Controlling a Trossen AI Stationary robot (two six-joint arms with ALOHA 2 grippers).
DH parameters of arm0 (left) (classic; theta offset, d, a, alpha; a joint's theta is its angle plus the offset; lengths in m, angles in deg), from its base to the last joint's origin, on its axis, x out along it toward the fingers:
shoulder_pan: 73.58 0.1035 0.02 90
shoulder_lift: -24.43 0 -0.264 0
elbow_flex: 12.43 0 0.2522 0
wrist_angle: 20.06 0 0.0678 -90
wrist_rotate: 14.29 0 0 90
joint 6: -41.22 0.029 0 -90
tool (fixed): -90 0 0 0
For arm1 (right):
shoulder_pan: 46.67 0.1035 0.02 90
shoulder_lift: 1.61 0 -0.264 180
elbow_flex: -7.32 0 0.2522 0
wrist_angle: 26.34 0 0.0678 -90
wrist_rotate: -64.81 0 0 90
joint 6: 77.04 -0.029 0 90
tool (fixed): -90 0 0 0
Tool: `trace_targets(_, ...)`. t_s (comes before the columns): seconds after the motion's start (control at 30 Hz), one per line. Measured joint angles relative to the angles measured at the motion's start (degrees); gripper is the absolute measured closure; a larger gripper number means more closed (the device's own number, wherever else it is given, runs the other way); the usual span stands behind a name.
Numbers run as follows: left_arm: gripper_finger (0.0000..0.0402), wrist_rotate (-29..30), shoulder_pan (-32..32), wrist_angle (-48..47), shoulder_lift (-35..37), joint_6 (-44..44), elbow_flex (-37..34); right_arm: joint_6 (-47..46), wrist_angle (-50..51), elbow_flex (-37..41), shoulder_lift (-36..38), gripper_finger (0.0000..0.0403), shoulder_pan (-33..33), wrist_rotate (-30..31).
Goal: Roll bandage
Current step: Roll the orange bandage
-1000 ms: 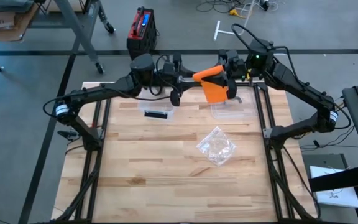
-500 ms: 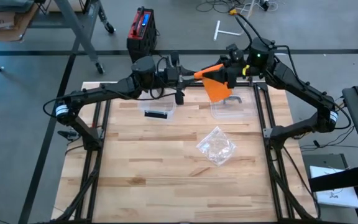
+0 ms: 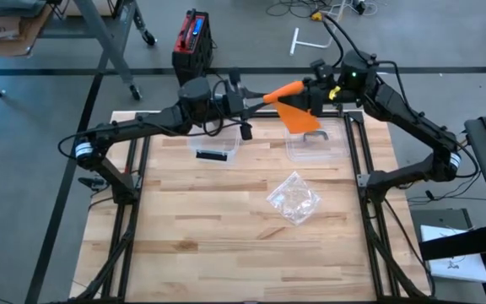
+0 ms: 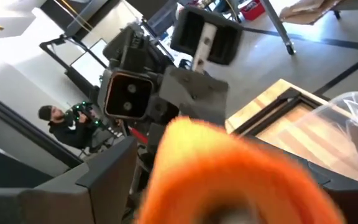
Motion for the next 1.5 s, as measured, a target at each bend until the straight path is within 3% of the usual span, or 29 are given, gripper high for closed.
trace_targets(0.43, 0.0359, 1.7, -0.3, -0.6, -0.2, 8.3, -0.3, 1.6, 2.6, 0.1, 0.5, 0.0142, -1.3, 0.0)
trace_targets(0.67, 0.0359, 1.5, -0.3, -0.7, -0.4, 11.9, -0.3, 2.8, 2.7, 0.1, 0.5, 0.0122, -2.5, 0.1)
trace_targets(0.9, 0.0359, 3.1, -0.4, 0.4, -2.1, 22.6, -0.4, 0.1, 2.8, 0.1, 0.2, 0.0116, -2.3, -0.1)
trace_targets(1.23, 0.0358, 5.4, -0.5, 2.2, -2.8, 31.4, -0.4, -0.3, 4.0, 0.0, -0.1, 0.0178, -2.4, 0.4)
trace_targets(1.37, 0.0345, 5.7, -0.5, 2.3, -2.8, 30.4, -0.4, -0.2, 4.2, 0.0, -0.2, 0.0213, -2.4, 0.5)
trace_targets(1.5, 0.0309, 6.1, -0.5, 2.4, -2.8, 23.9, -0.4, 1.9, 4.0, 0.0, -0.2, 0.0248, -2.4, 0.4)
